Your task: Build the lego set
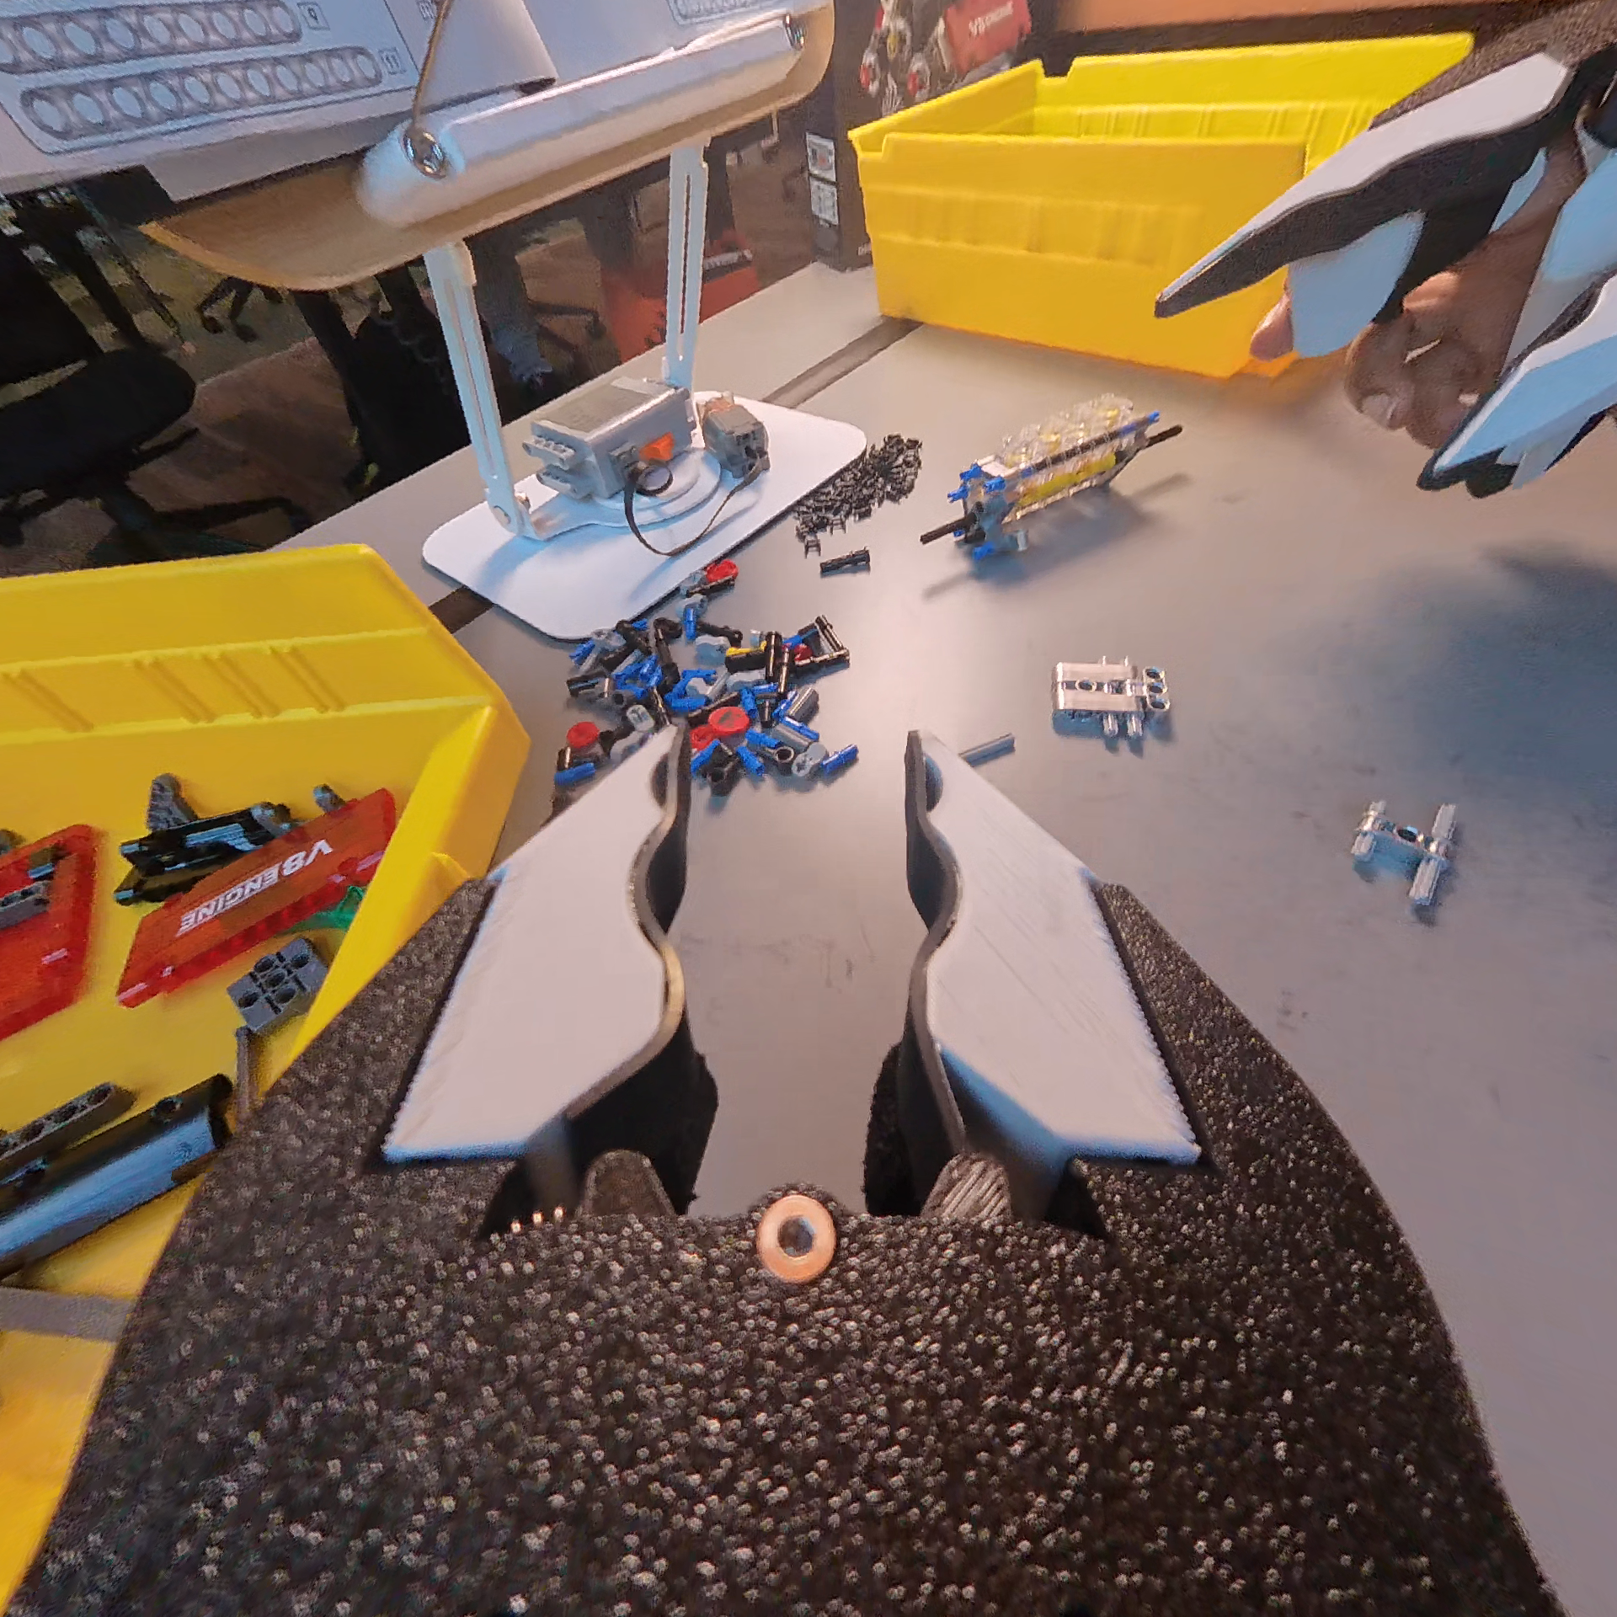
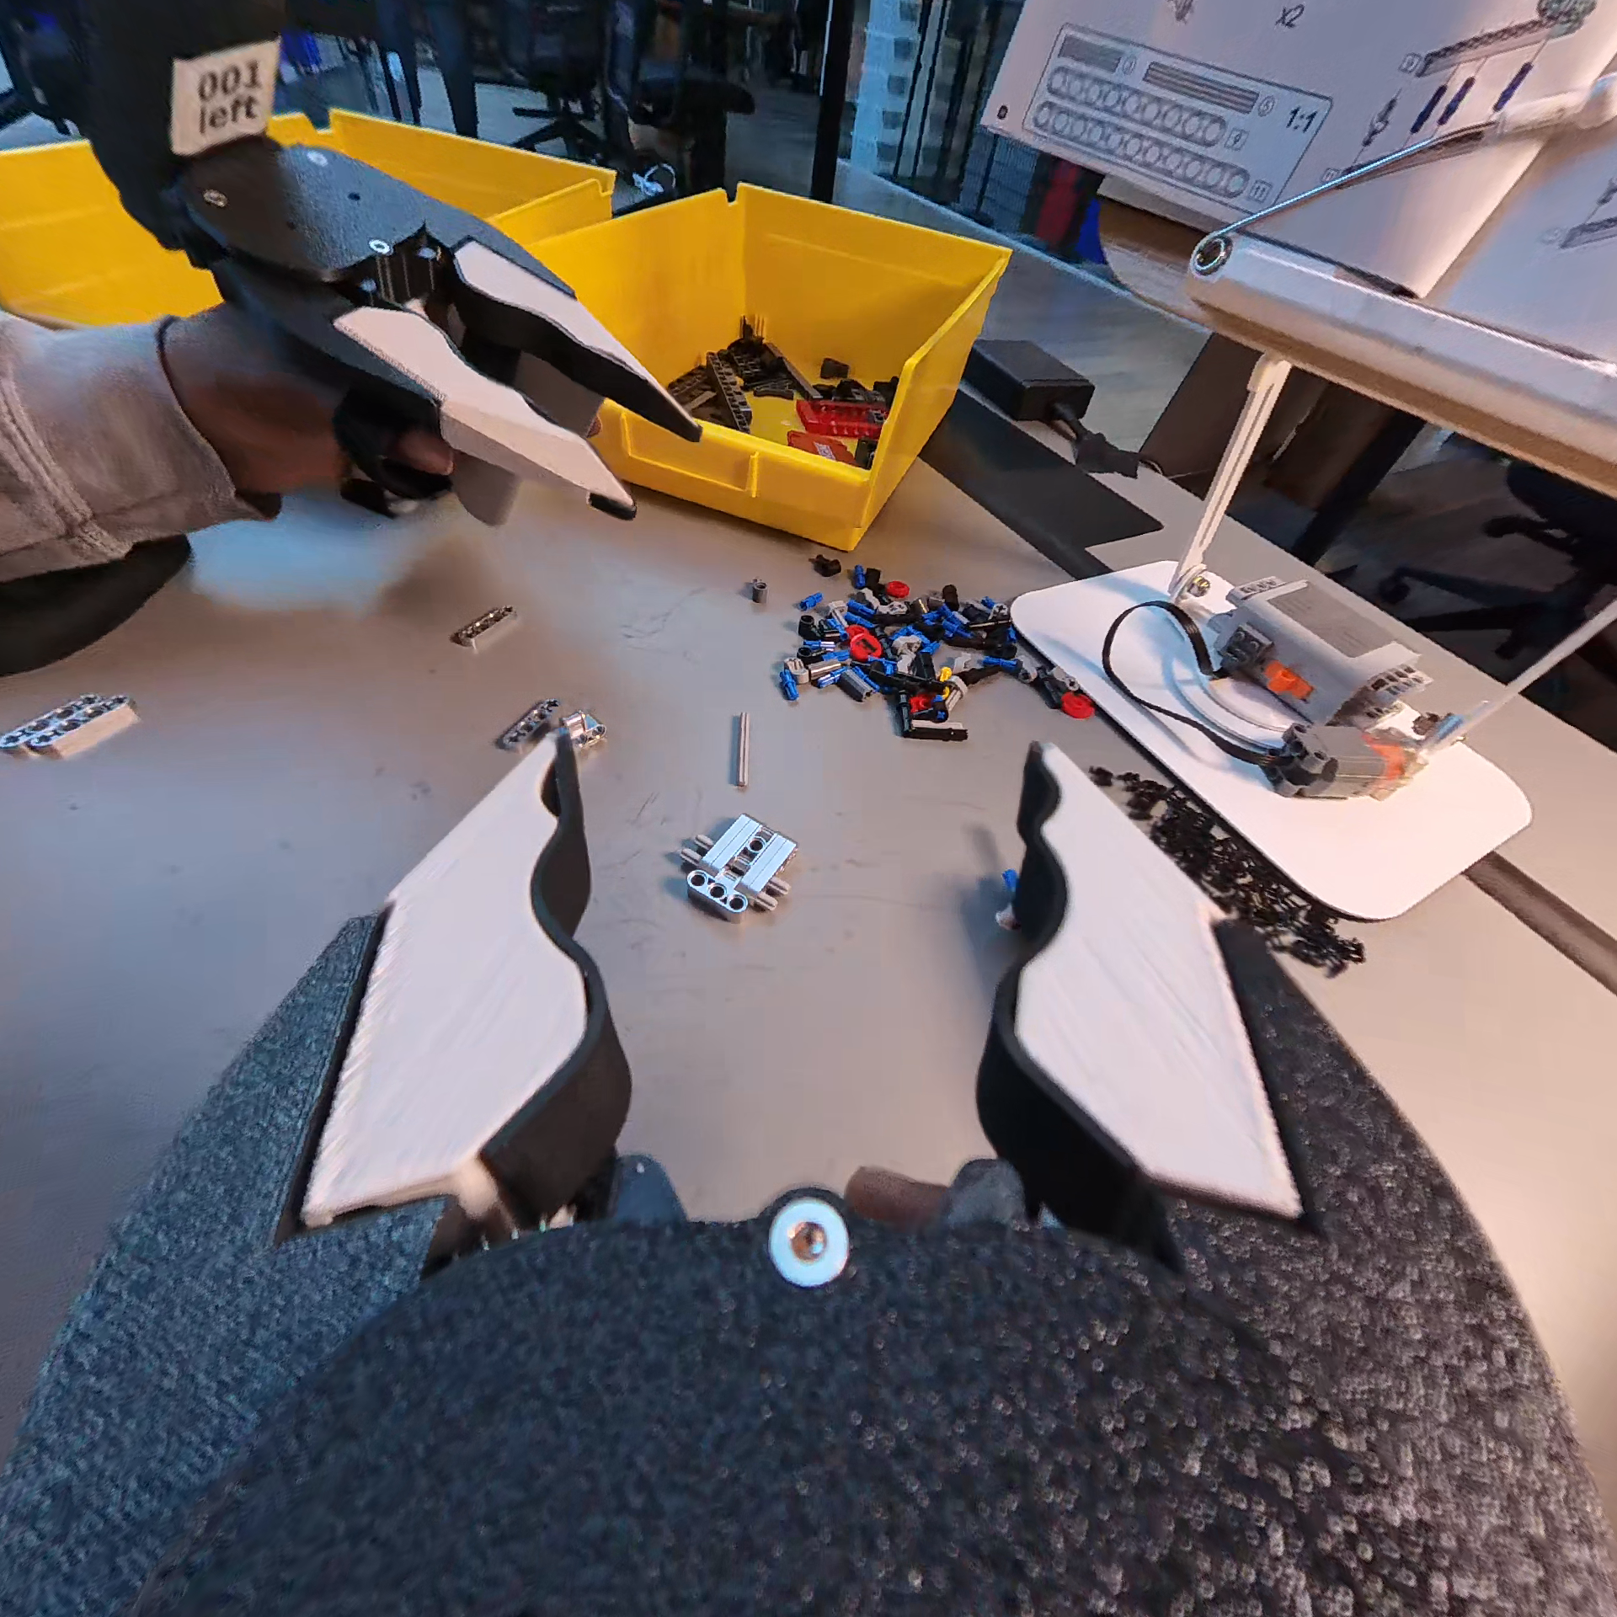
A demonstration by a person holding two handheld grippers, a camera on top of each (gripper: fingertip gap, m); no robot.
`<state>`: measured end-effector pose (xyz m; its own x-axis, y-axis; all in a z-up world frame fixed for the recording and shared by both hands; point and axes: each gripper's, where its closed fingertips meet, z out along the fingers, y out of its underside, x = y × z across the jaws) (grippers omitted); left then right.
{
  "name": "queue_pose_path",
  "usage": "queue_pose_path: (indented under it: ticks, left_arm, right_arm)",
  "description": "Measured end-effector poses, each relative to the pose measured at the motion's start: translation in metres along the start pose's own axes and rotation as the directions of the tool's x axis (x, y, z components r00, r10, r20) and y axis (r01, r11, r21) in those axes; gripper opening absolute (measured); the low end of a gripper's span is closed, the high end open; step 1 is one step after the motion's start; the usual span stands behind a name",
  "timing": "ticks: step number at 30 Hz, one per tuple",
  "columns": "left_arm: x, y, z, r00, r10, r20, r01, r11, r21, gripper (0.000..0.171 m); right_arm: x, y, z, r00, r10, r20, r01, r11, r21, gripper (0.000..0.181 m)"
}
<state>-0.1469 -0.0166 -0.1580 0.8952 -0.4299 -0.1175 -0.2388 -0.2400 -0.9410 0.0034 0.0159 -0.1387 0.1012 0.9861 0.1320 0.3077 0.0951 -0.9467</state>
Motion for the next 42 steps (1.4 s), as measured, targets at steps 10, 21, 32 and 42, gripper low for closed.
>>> queue_pose_path:
  ticks: [10,21,32,42]
  left_arm:
    - [0.027,0.042,-0.049,0.978,-0.161,-0.136,0.119,0.954,-0.276,0.055]
    - [0.035,0.098,-0.051,0.984,-0.154,-0.090,0.091,0.870,-0.484,0.043]
    - [0.082,0.080,-0.065,0.936,-0.104,-0.335,-0.058,0.896,-0.439,0.032]
    - [0.048,0.095,-0.050,0.916,0.077,-0.394,-0.307,0.767,-0.563,0.030]
  right_arm:
    - [-0.005,0.029,0.008,0.997,-0.078,0.027,0.081,0.991,-0.106,0.058]
    - [-0.036,0.046,0.016,0.979,-0.111,0.171,0.142,0.974,-0.176,0.063]
    - [-0.042,0.052,0.019,0.972,-0.141,0.189,0.179,0.963,-0.202,0.060]
    - [-0.038,0.051,0.016,0.975,-0.129,0.181,0.165,0.966,-0.200,0.057]
